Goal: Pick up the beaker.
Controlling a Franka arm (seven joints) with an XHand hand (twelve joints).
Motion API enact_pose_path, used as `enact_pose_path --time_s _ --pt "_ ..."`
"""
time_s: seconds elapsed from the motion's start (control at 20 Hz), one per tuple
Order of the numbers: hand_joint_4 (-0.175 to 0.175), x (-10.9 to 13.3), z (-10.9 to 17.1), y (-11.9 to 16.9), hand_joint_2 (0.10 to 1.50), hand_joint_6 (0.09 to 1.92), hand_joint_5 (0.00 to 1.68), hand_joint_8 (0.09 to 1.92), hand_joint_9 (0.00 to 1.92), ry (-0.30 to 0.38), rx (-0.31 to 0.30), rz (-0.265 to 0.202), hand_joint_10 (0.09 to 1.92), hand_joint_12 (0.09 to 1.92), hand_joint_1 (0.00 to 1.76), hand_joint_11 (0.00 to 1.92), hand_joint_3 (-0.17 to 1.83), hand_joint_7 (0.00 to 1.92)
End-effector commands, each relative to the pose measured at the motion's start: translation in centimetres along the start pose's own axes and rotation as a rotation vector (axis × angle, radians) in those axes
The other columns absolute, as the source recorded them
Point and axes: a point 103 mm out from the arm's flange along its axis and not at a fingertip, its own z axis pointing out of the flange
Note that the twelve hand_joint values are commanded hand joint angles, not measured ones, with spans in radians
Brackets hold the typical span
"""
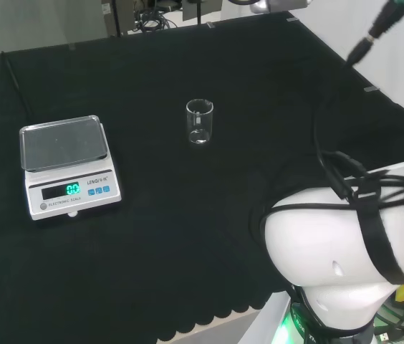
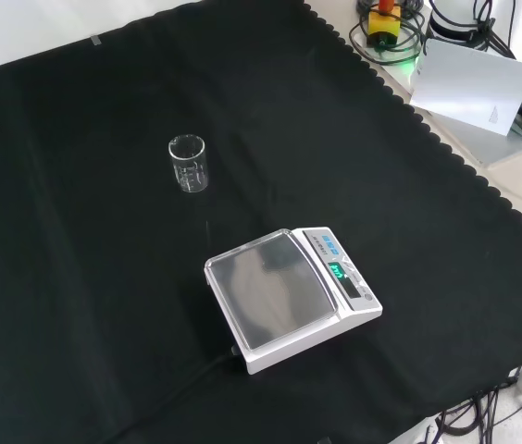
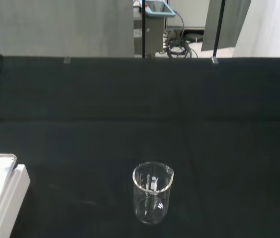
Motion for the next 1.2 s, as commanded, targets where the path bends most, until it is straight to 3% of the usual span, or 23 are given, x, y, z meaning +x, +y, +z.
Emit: enact_pose_path --time_s 0.05,0.55,1.2 --pt "-0.006 -0.5 9.7 8.4 0.7 0.09 0.16 0.72 0.24 0.006 0.157 0.018 0.78 1.42 0.54 0.0 0.28 0.17" --pt "0.005 -0.5 16.2 11.1 0.7 0.09 0.09 0.69 0.13 0.059 0.225 0.008 0.8 1.27 0.51 0.0 0.25 0.04" --pt "0.011 -3.1 27.3 14.7 0.7 0.09 0.05 0.63 0.07 0.129 0.332 0.054 0.81 1.19 0.49 0.0 0.23 0.0"
